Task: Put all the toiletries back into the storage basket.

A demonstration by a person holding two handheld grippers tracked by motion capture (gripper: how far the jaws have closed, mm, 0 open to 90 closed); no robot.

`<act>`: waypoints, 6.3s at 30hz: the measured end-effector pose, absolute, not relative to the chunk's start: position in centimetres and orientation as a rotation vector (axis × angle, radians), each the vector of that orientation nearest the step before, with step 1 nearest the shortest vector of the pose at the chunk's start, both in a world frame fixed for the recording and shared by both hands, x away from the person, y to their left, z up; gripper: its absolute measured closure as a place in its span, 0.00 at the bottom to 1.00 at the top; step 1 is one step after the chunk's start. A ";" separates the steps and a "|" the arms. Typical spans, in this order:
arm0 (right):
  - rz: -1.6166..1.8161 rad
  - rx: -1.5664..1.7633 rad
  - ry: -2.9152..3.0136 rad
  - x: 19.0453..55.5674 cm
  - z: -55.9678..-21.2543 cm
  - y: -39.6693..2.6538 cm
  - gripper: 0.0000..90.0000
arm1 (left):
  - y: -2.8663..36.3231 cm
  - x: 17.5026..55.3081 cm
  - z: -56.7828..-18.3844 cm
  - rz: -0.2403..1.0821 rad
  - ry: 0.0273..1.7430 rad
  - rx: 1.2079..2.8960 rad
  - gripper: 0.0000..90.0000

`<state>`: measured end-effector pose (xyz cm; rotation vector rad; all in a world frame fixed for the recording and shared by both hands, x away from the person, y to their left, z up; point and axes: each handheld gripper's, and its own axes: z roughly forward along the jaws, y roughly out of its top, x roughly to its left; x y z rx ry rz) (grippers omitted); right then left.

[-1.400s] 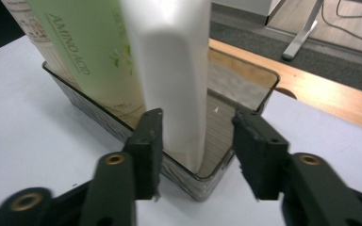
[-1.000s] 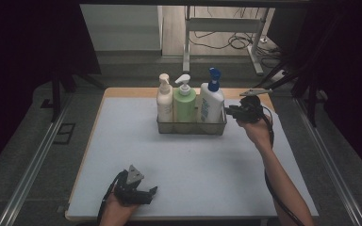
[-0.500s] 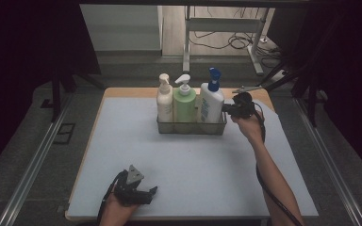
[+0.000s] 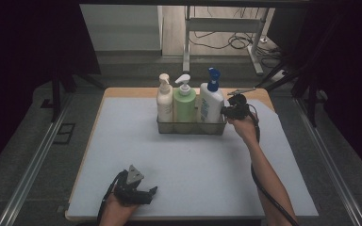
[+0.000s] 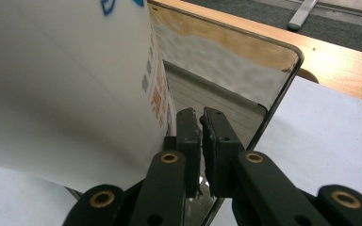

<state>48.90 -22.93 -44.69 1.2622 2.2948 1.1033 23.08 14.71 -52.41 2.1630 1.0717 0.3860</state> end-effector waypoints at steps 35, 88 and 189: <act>1.074 1.230 2.366 48.6 -46.1 -21.2 0.95 | 14.7 23.1 -52.4 0.385 1.073 2.160 0.14; 1.061 1.164 2.415 47.0 -45.4 -19.8 0.99 | 14.7 23.1 -52.4 0.384 1.073 2.163 0.14; 0.995 0.887 2.502 34.1 -42.2 -24.3 0.01 | 14.6 23.1 -52.4 0.391 1.072 2.163 0.14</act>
